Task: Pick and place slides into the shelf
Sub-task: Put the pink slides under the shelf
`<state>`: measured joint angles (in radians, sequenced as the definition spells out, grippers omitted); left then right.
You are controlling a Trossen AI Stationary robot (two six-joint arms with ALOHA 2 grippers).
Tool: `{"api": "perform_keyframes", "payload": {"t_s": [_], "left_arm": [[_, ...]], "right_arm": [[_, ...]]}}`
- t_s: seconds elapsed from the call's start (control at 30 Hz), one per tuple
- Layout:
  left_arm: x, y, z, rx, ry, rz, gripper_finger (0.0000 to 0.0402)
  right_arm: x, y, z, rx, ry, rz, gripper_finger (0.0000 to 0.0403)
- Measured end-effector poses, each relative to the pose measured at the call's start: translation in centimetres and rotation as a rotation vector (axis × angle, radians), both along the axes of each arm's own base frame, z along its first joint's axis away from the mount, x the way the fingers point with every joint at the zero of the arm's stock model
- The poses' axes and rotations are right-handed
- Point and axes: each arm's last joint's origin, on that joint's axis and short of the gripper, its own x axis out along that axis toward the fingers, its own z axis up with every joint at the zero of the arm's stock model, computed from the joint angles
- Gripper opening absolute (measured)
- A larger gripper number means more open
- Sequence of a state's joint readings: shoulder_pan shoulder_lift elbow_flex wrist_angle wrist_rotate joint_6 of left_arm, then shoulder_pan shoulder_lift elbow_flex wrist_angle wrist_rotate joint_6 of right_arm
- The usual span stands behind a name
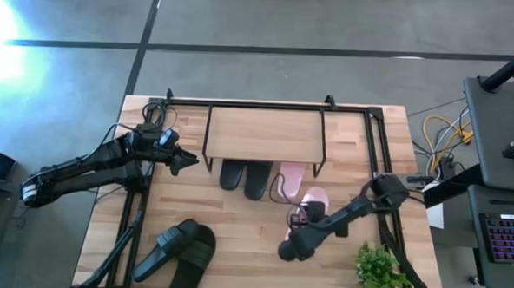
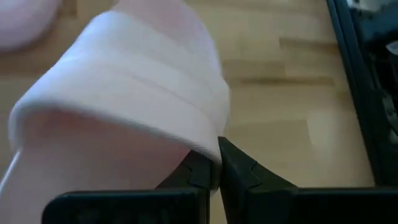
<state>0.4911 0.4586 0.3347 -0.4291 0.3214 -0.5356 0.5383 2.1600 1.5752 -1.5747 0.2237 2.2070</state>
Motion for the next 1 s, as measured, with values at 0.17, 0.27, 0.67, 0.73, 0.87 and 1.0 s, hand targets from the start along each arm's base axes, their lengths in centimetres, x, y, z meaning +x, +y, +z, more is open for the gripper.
{"api": "perform_keyframes", "payload": {"t_s": [0.17,0.27,0.67,0.73,0.87,1.0], "left_arm": [[-0.1,0.0,0.1,0.005,-0.009,0.001,0.0141],[-0.1,0.0,0.1,0.006,-0.009,0.000,0.0141],[-0.1,0.0,0.1,0.006,-0.008,0.002,0.0141],[-0.1,0.0,0.1,0.007,-0.008,0.003,0.0141],[-0.1,0.0,0.1,0.008,-0.008,0.003,0.0141],[-0.1,0.0,0.1,0.008,-0.008,0.003,0.0141]], "right_arm": [[0.6,-1.9,-0.2,-0.063,-0.007,0.040,0.0009],[0.9,-3.3,-0.5,-0.067,0.034,0.063,0.0009],[2.0,-6.5,0.5,-0.098,0.097,0.248,0.0009],[1.8,-6.7,0.5,-0.111,0.086,0.218,0.0009],[1.7,-7.4,0.2,-0.117,0.096,0.197,0.0009],[1.6,-8.3,-0.2,-0.127,0.111,0.160,0.0009]]}}
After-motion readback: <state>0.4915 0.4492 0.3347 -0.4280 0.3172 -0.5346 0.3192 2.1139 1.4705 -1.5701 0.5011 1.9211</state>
